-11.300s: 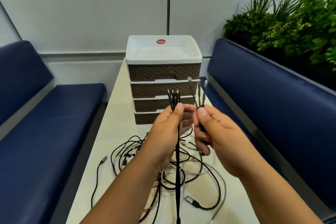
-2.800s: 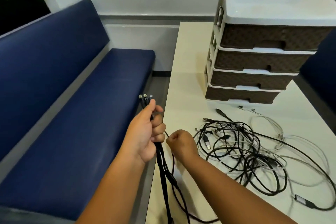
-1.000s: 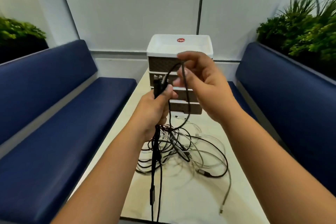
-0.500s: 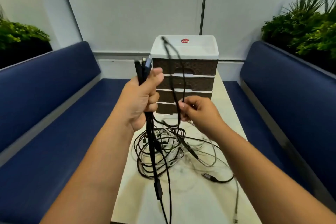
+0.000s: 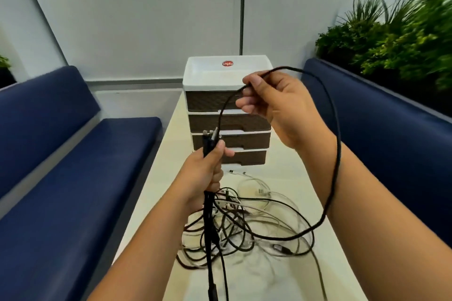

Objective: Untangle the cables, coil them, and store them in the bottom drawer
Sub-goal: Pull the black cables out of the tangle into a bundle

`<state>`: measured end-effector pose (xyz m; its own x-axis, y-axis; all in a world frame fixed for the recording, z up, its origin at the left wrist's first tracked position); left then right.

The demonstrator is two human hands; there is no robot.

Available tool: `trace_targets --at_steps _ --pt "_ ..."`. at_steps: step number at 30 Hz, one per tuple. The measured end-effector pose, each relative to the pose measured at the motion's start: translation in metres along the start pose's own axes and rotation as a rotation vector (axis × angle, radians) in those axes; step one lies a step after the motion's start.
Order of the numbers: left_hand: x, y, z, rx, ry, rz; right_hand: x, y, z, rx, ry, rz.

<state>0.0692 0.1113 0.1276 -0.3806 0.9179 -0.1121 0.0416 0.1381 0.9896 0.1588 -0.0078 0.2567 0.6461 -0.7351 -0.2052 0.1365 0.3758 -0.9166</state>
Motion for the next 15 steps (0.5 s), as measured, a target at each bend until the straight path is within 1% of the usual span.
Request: trace_targets --at_steps 2,6,8,9,11,15 --pt "0.002 0.014 0.000 -0.006 -0.052 -0.060 0.008 0.024 -0.010 -0.097 -0.060 -0.003" --pt "-0.001 0.047 -0.007 -0.017 -0.197 -0.176 -0.005 0.092 -0.044 -0.318 -0.361 -0.259" --pt "-0.002 0.058 -0.009 -0.013 -0.247 -0.201 -0.022 0.112 -0.061 -0.359 -0.469 -0.244" --pt "-0.001 0.062 -0.010 -0.005 -0.266 -0.197 -0.029 0.118 -0.067 -0.373 -0.483 -0.192" --pt "0.003 0.063 -0.011 0.005 -0.289 -0.152 -0.029 0.123 -0.071 -0.378 -0.409 -0.134" --pt "0.024 0.059 -0.008 0.000 -0.239 -0.072 0.012 0.126 -0.075 -0.414 -0.126 -0.224"
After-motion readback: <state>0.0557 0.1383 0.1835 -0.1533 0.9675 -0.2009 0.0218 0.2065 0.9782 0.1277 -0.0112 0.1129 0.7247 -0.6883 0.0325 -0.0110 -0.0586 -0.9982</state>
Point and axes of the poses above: each hand's wrist, its own z-axis towards the middle knuckle, its own x-axis out of the back of the hand, y = z × x, the point moved 7 cm from there along z, towards the middle knuckle, and after that the axes turned 3 degrees about z, right-handed, at the moved point
